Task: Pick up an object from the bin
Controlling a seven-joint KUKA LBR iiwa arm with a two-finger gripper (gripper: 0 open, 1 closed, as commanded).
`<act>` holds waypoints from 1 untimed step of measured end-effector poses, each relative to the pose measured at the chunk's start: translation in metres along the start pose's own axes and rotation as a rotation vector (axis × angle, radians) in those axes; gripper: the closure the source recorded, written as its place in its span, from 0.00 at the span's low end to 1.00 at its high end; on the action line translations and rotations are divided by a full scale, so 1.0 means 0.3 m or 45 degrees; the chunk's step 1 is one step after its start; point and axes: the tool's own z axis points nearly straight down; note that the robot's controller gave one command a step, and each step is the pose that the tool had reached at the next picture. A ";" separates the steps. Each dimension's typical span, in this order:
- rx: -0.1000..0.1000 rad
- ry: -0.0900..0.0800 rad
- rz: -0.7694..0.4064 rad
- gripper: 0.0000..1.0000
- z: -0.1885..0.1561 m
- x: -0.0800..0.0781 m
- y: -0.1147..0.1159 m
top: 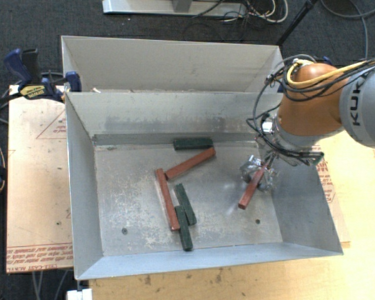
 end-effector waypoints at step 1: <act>0.004 -0.002 0.001 1.00 -0.025 -0.002 -0.003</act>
Offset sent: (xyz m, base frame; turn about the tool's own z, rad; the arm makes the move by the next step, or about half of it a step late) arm 0.0000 0.0000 0.0346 0.0000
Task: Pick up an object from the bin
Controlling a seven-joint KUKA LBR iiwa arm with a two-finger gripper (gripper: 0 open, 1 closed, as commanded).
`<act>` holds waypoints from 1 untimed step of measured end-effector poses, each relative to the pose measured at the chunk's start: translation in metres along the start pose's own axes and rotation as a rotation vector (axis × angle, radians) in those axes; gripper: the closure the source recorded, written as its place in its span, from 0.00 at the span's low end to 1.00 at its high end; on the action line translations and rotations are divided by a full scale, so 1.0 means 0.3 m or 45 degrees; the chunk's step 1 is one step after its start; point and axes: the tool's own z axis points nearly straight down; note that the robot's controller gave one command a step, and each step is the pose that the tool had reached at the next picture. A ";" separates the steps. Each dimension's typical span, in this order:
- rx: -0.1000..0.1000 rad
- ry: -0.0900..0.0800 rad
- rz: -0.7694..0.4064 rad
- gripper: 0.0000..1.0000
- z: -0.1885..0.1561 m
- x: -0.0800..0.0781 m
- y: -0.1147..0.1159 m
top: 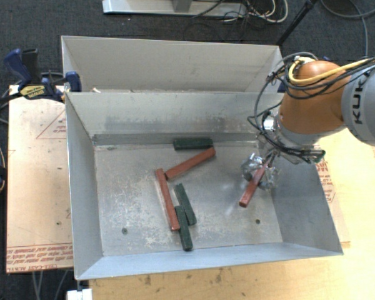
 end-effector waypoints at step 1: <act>-0.002 0.001 0.001 1.00 -0.023 0.000 0.002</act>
Offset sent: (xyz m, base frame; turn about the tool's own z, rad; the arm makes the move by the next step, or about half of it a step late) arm 0.0000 -0.0001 0.0189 0.0000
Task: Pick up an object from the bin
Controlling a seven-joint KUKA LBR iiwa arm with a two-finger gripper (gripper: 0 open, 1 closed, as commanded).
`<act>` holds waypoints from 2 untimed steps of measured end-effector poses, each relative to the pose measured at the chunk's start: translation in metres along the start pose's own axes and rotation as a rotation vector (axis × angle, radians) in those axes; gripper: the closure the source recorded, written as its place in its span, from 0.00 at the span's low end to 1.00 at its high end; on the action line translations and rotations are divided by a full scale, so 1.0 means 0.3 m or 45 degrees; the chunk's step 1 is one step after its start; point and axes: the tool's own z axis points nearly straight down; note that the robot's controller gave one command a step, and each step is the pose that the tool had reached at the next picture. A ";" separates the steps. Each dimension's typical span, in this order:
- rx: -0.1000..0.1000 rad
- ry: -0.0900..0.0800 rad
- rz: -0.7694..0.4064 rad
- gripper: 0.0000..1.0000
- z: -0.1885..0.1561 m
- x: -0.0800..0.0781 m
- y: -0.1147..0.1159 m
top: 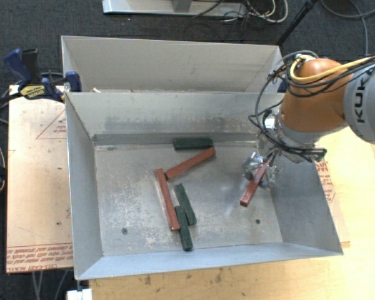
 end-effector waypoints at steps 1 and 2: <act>0.002 -0.001 0.001 1.00 -0.027 -0.003 -0.002; 0.000 0.000 0.002 1.00 -0.045 -0.003 0.000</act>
Offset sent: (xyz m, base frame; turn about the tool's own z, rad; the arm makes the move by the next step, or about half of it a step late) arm -0.0001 0.0001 0.0291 0.0000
